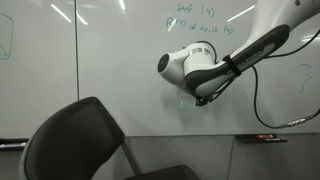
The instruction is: Use the marker on the chair to draw on the whiteboard
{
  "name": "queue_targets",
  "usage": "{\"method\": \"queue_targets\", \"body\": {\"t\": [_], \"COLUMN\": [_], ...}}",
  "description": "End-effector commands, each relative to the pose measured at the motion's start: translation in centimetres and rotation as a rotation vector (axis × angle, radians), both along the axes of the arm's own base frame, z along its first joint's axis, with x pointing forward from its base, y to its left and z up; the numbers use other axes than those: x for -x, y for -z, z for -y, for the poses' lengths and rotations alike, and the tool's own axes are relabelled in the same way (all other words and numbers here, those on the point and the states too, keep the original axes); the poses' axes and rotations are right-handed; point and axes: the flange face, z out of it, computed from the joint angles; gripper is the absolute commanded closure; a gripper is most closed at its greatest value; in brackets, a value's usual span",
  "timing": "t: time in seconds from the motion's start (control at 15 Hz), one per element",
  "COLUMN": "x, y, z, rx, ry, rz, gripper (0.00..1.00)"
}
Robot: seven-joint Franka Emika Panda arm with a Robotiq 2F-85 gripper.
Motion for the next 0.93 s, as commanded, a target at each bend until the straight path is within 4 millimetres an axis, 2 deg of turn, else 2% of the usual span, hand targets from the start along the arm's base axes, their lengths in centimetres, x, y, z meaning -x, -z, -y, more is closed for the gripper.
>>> {"method": "queue_targets", "body": {"t": [0.0, 0.4, 0.87], "x": [2.0, 1.8, -0.3], "y": [-1.0, 0.3, 1.1], "z": [-0.6, -2.5, -3.6], "rx": [-0.033, -0.085, -0.112], "ry": [0.002, 0.013, 0.018], "rz": [-0.067, -0.12, -0.059], "gripper": [0.9, 0.9, 0.9]}}
